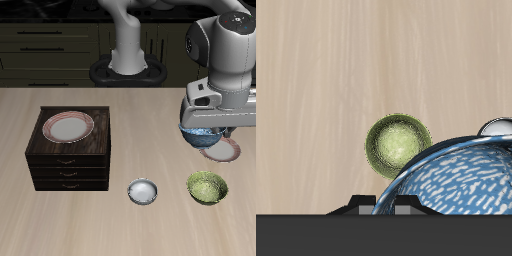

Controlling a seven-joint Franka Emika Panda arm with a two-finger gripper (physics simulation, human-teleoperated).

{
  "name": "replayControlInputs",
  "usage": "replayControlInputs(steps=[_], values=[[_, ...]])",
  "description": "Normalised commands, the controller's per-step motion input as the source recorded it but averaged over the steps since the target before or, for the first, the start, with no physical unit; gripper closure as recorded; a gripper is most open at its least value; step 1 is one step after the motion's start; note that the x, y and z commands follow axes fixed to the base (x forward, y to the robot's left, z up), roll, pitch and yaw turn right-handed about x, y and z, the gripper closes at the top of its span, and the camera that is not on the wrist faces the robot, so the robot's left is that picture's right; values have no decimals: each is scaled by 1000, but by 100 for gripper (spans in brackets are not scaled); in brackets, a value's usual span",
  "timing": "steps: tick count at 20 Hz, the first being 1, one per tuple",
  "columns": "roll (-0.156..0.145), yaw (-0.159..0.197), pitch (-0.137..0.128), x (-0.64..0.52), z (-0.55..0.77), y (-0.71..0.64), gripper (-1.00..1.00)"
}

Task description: Stack the blue bowl on the green bowl

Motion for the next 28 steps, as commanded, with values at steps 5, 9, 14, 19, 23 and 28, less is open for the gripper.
replayControlInputs(steps=[5,9,14,19,23,28], values=[[-7,-1,22,110,-227,32,100],[-5,-4,16,150,-207,28,100],[2,3,28,37,-262,92,100],[6,10,22,23,-254,79,100],[5,6,21,106,-222,37,100],[-8,15,29,137,-256,49,100]])
